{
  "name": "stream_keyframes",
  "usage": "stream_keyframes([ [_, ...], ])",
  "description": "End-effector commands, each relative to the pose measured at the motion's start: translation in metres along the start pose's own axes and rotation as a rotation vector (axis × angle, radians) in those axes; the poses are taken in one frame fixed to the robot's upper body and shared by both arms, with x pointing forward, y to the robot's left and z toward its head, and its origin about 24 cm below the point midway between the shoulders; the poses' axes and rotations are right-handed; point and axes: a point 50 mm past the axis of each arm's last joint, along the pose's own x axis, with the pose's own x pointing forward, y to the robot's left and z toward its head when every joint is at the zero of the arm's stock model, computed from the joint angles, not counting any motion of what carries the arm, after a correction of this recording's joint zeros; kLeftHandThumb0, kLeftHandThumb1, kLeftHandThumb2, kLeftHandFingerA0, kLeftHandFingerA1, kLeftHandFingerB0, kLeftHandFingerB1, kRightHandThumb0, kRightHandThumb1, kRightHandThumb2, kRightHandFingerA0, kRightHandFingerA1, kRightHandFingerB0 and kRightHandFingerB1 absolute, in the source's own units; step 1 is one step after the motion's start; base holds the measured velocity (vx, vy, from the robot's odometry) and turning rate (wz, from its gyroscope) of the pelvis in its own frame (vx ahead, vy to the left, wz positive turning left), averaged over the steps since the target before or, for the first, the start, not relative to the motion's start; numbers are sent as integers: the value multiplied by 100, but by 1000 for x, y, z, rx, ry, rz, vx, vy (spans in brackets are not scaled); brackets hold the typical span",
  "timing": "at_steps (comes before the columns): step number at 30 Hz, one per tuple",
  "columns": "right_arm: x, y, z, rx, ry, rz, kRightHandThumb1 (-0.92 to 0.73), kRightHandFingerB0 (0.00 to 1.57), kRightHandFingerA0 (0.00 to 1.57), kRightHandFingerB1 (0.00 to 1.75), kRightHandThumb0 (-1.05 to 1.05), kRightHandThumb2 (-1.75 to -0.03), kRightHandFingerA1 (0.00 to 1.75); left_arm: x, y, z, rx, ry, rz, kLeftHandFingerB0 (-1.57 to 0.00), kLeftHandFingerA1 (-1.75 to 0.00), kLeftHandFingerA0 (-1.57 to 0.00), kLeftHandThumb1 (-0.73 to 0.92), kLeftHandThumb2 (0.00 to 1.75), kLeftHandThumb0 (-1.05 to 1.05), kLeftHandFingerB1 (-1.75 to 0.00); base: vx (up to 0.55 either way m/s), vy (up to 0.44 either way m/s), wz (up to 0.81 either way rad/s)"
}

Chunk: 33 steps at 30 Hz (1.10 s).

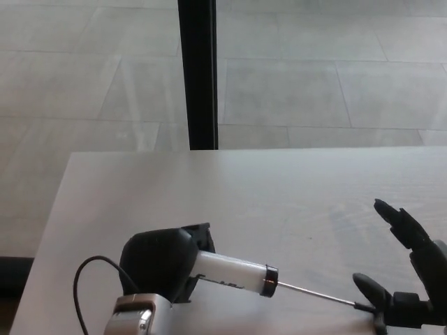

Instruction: The robot uses its left hand to lift the air pump kept on the middle of the desk and use the right hand to pull out the handle

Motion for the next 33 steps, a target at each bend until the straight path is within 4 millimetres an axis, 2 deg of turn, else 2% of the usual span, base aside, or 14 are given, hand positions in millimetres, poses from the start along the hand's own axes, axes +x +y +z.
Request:
stream_keyframes([
  [1, -4, -1, -6, 76, 62, -76, -59, 18, 4, 44, -72, -93, 34, 1, -9, -63, 127, 410, -212, -61, -124, -72, 86, 70, -31, -69, 0, 0, 0],
  [5, -5, -2, -2, 117, 24, -117, -60, 26, 8, 45, -70, -91, 48, -1, -13, -84, 143, 511, -233, -63, -150, -70, 80, 64, -28, -85, 0, 0, 0],
  [8, -6, -5, 0, 142, -4, -164, -59, 32, 16, 48, -68, -92, 52, -4, -16, -90, 196, 504, -295, -43, -114, -64, 75, 62, -34, -54, 0, 0, 0],
  [10, -5, -5, 2, 164, -18, -195, -71, 43, 23, 34, -63, -62, 47, -2, -19, -89, 247, 459, -354, -51, -104, -65, 79, 63, -31, -55, 0, 0, 0],
  [12, -4, -5, 2, 183, -15, -213, -57, 34, 20, 49, -65, -90, 55, -2, -18, -86, 220, 389, -385, -54, -87, -58, 73, 69, -26, -58, 0, 0, 0],
  [15, -4, -5, 3, 189, -25, -230, -57, 31, 21, 48, -64, -90, 58, 0, -18, -82, 317, 302, -429, -45, -111, -62, 64, 69, -27, -56, 0, 0, 0],
  [16, -4, -5, 2, 188, -28, -234, -71, 37, 23, 35, -61, -62, 57, 0, -18, -81, 371, 266, -454, -32, -121, -66, 57, 70, -28, -48, 0, 0, 0],
  [20, -3, -7, 3, 186, -33, -252, -70, 30, 21, 33, -65, -62, 63, 2, -12, -75, 380, 250, -501, -2, -52, -1, 46, 56, -51, -26, 0, 0, 0],
  [21, -3, -7, 3, 176, -35, -258, -71, 24, 19, 32, -68, -62, 64, 4, -7, -75, 370, 249, -513, 0, -10, 0, 41, 78, -71, 0, 0, 0, 0],
  [22, -3, -7, 3, 173, -33, -260, -56, 12, 13, 42, -73, -89, 59, 5, 0, -74, 389, 222, -521, 0, 0, 0, 44, 54, -72, 0, 0, 0, 0],
  [23, -2, -7, 3, 175, -28, -263, -69, 15, 11, 29, -72, -61, 55, 6, 3, -72, 419, 191, -517, 0, 0, 0, 44, 55, -79, 0, 0, 0, 0],
  [24, -2, -7, 3, 177, -27, -265, -55, 12, 0, 38, -81, -91, 50, 7, 7, -70, 446, 162, -510, 0, 0, 0, 46, 55, -82, 0, 0, 0, 0],
  [28, -1, -9, 4, 157, -30, -272, -58, 7, 5, 18, -84, -96, 17, 12, 27, -57, 464, 46, -474, 0, 0, 0, 46, 56, -94, 0, 0, 0, 0],
  [33, -1, -9, 4, 154, -24, -270, -59, 2, 1, 16, -87, -99, 14, 12, 46, -43, 317, -38, -452, 0, 0, 0, 53, 57, -94, 0, 0, 0, 0],
])
